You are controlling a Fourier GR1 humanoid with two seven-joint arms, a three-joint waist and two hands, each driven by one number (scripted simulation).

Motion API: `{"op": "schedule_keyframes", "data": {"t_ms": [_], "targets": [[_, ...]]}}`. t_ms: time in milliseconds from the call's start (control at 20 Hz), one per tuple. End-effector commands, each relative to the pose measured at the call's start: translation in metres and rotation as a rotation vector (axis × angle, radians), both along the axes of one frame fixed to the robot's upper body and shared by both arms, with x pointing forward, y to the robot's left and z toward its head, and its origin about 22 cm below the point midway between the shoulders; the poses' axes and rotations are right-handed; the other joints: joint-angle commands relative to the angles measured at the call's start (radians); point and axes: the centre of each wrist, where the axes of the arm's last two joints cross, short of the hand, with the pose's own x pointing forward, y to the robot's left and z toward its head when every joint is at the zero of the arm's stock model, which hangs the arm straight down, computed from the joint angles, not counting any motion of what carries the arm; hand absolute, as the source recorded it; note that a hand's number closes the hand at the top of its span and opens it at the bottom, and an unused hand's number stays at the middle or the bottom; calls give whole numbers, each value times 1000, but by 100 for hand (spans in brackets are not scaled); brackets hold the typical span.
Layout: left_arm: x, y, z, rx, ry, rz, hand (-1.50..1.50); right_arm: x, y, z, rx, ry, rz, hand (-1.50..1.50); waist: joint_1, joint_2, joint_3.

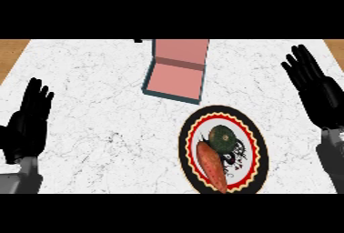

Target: Pick the squash from the plate and place it in the cardboard box

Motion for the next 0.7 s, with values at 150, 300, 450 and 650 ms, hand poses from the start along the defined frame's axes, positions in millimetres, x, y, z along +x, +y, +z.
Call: {"op": "schedule_keyframes", "data": {"t_ms": [150, 300, 450, 650], "targets": [[12, -11, 39, 285, -107, -295, 0, 1, -8, 83, -101, -309, 96, -150, -42, -17, -3], [6, -22, 26, 361, -86, -449, 0, -7, -29, 121, -569, -345, 104, -150, -70, -13, -11], [17, -36, 22, 381, -123, -540, 0, -17, -43, 87, -464, -371, 124, -150, -39, -5, -4], [18, -33, 18, 390, -121, -552, 0, -22, -36, 63, -644, -523, 210, -150, -16, -2, -3]]}}
